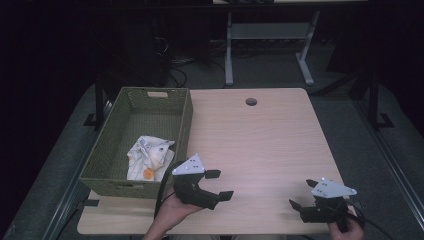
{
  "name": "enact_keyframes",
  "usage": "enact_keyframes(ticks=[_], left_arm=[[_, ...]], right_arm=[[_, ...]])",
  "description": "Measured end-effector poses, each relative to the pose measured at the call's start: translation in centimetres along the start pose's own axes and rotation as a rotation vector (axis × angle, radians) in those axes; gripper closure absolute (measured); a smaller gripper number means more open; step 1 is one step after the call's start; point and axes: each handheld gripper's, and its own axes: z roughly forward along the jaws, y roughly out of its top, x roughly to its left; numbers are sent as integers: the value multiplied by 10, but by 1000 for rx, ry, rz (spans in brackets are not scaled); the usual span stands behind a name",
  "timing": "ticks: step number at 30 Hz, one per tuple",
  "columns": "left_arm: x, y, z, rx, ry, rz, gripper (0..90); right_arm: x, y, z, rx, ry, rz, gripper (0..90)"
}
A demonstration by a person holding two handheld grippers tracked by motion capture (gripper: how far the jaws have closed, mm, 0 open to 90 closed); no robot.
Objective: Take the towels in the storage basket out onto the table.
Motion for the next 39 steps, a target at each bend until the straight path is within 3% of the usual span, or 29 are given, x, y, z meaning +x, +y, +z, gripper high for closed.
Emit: enact_keyframes(ticks=[9,26,39], left_arm=[[6,15,-14,-19,-10,7,194],[32,36,-44,49,-29,8,195],[42,51,-65,98,-1,25,209]], right_arm=[[0,0,2,6,-12,7,139],[4,2,3,0,-1,6,139],[2,1,-1,-8,-6,7,139]])
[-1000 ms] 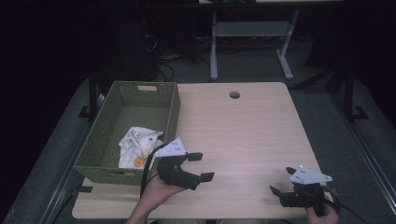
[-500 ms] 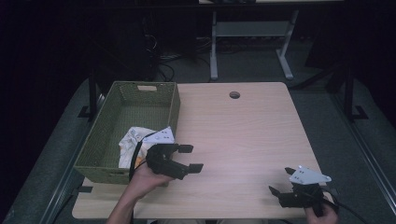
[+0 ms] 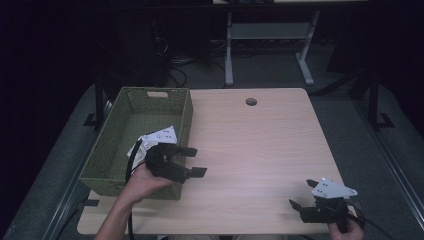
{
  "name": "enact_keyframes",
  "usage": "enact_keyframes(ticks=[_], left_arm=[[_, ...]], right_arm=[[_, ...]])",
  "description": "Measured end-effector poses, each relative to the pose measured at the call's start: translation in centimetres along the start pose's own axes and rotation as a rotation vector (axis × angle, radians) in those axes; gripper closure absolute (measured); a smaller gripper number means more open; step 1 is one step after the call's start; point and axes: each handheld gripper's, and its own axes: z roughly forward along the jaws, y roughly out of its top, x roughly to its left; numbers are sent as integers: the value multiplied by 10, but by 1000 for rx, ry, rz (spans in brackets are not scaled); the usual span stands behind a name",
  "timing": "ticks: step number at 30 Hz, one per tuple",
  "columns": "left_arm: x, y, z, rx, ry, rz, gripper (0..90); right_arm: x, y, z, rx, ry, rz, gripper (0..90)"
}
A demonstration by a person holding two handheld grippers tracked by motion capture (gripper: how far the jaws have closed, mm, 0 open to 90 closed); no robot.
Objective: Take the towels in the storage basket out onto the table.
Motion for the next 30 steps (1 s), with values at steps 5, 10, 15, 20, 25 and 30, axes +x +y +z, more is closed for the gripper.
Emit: enact_keyframes(ticks=[5,10,15,20,25,30], left_arm=[[6,5,-10,12,22,1,209],[10,7,-19,14,38,0,208],[16,8,-26,26,63,-7,208],[22,8,-35,32,76,-13,211],[29,6,-44,39,88,-27,210],[37,3,-52,45,110,-45,210]], right_arm=[[0,0,0,0,-3,-5,139],[0,0,-1,-2,-5,-2,139],[0,0,-2,-3,-6,-2,139],[0,0,-2,-5,-9,-4,139],[1,0,-2,-11,-8,-4,139],[4,2,-1,-12,-1,-10,139]])
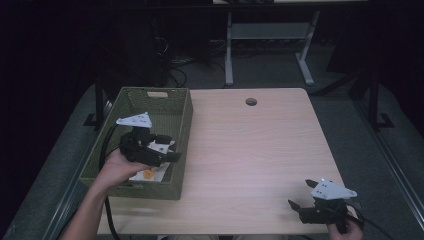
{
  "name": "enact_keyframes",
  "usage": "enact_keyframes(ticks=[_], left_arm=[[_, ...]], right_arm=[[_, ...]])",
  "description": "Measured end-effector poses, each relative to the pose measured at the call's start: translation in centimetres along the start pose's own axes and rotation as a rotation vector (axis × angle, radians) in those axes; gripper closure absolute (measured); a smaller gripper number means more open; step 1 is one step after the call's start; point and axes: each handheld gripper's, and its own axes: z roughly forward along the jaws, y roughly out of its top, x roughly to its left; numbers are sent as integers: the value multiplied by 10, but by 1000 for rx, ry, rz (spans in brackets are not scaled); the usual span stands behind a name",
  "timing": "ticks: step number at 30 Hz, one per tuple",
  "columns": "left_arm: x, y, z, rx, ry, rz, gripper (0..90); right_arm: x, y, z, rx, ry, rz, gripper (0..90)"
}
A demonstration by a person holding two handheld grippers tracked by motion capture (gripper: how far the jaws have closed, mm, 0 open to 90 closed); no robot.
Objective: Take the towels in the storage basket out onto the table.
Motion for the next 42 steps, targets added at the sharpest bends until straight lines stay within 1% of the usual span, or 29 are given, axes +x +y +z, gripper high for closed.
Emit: enact_keyframes(ticks=[3,5,6,9,10,14,16,19,21,23,25,27,30,36,38,40,42], left_arm=[[7,-5,-5,-5,8,-25,211],[12,-8,-8,3,21,-32,216],[15,-10,-9,5,26,-47,216],[22,-15,-12,10,49,-71,222],[25,-16,-13,15,57,-72,222],[33,-22,-18,12,77,-108,229],[37,-24,-20,12,88,-121,231],[44,-28,-23,13,113,-147,236],[47,-31,-24,14,121,-158,237],[52,-33,-25,20,138,-175,239],[56,-35,-26,14,153,-193,239],[59,-36,-27,21,173,-204,240],[62,-38,-26,25,190,-219,241],[70,-45,-24,66,226,-249,241],[73,-47,-23,83,243,-260,242],[75,-48,-22,82,258,-270,248],[75,-48,-21,86,258,-278,252]], right_arm=[[0,0,-1,1,1,2,139],[-2,-1,-1,0,-2,2,139],[-2,-1,-1,0,-2,8,139],[-3,-2,-2,-3,-4,3,139],[-3,-2,-2,-3,-4,3,139],[-3,-2,-2,-6,-8,-2,139],[-3,-2,-3,-4,-8,3,139],[-3,-2,-4,-7,-9,1,139],[-3,-2,-4,-9,-9,2,140],[-3,-2,-4,-8,-8,2,139],[-3,-2,-4,-5,-8,0,139],[-3,-2,-4,-6,-10,2,139],[-3,-2,-5,-8,-11,6,139],[-3,-2,-6,-11,-11,3,139],[-3,-2,-6,-17,-9,12,139],[-3,-2,-7,-14,-10,9,139],[-3,-2,-7,-9,-12,4,139]])
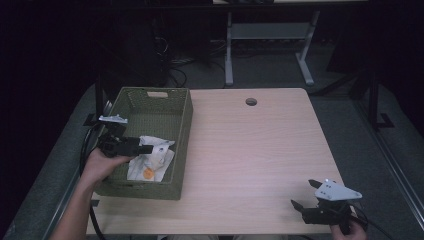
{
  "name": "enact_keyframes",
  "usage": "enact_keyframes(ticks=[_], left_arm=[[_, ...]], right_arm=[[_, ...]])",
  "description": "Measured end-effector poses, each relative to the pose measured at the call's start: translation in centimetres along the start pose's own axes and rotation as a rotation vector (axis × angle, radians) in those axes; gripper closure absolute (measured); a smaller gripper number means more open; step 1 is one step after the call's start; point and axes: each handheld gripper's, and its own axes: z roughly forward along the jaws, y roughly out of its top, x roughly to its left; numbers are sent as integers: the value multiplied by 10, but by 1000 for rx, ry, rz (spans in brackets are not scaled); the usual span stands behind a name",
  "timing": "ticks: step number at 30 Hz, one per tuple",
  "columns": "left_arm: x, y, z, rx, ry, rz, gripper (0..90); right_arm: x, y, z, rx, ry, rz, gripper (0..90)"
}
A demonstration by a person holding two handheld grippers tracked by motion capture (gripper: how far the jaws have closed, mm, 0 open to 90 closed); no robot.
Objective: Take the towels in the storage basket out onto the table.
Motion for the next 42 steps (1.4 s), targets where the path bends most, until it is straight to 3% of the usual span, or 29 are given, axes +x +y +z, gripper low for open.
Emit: enact_keyframes(ticks=[3,9,12,17,20,27,30,35,42], left_arm=[[3,-1,3,30,36,-6,257],[12,-4,10,85,89,-69,257],[14,-4,15,123,132,-76,257],[19,-5,21,157,154,-117,257],[19,-2,23,183,177,-116,257],[21,1,37,245,185,-153,257],[25,3,40,238,206,-175,257],[30,3,47,270,237,-196,255],[34,6,67,365,279,-218,256]], right_arm=[[0,0,-1,-3,-2,1,139],[0,0,-1,-7,0,9,139],[-1,0,-1,-7,-1,7,139],[-1,0,-2,-15,0,12,139],[-1,0,-2,-15,-2,10,139],[-3,-1,-2,-15,-1,12,139],[-3,-2,-2,-15,0,19,139],[-5,-3,-3,-22,3,26,139],[-8,-5,-4,-25,0,34,139]])
